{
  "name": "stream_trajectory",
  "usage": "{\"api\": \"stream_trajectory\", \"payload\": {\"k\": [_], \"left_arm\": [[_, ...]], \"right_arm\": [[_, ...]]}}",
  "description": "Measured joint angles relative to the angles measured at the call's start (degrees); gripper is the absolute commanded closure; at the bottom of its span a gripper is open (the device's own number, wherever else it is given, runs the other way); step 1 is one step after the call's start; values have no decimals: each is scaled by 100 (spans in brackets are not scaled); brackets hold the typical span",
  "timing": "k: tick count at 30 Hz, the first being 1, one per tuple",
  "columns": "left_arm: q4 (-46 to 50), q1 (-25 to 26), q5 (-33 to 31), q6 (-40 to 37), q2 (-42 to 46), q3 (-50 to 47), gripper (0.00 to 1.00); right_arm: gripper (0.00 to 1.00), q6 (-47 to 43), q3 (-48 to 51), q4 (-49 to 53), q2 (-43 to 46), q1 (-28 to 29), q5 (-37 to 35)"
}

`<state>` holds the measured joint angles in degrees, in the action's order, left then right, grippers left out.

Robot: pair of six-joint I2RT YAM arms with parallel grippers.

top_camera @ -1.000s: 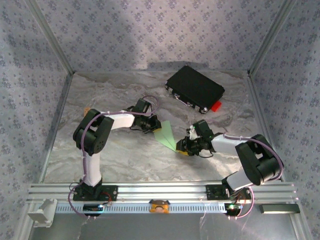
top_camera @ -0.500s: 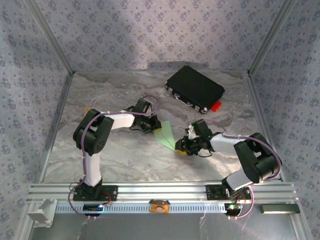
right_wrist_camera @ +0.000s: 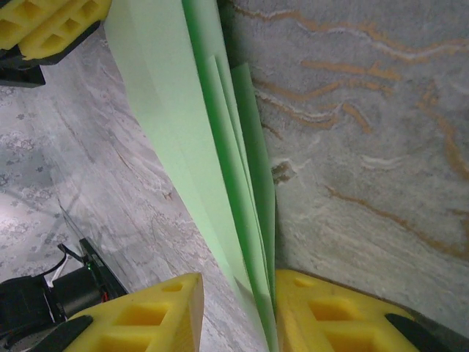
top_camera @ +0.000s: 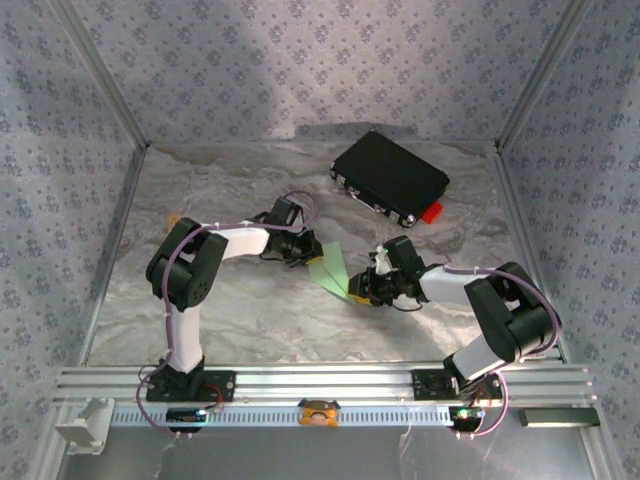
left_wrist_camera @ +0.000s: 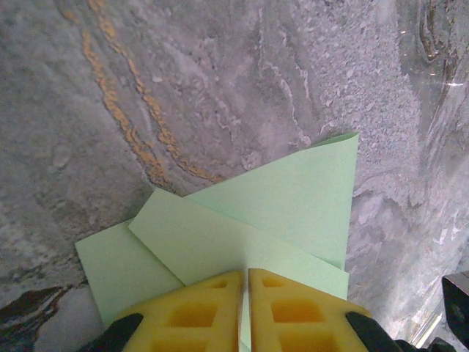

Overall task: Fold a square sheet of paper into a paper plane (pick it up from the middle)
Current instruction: Turn over the paper at the center of the table.

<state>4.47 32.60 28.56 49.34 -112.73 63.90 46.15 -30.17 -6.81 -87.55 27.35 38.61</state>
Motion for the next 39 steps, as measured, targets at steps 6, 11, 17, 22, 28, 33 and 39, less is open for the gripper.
{"api": "stream_trajectory", "payload": {"k": [6, 11, 17, 22, 28, 33, 39], "left_arm": [[-2, 0, 0, 22, 0, 0, 88], [-26, 0, 0, 22, 0, -22, 88], [-42, 0, 17, 22, 0, -22, 87], [-44, 0, 17, 22, 0, -22, 87], [-46, 0, 17, 22, 0, -22, 86], [-61, 0, 42, 20, 0, -20, 83], [20, 4, 59, -22, 7, 76, 70]], "right_arm": [[71, 55, 0, -234, -107, -24, 22], [74, 68, 0, -369, -144, -70, 26], [77, 68, 4, -420, -168, -125, 57], [81, 61, 42, -459, -168, -157, 103], [87, 59, 50, -470, -170, -170, 136], [91, 57, 74, -511, -170, -190, 155], [95, 57, 116, -544, -138, -201, 149]]}}
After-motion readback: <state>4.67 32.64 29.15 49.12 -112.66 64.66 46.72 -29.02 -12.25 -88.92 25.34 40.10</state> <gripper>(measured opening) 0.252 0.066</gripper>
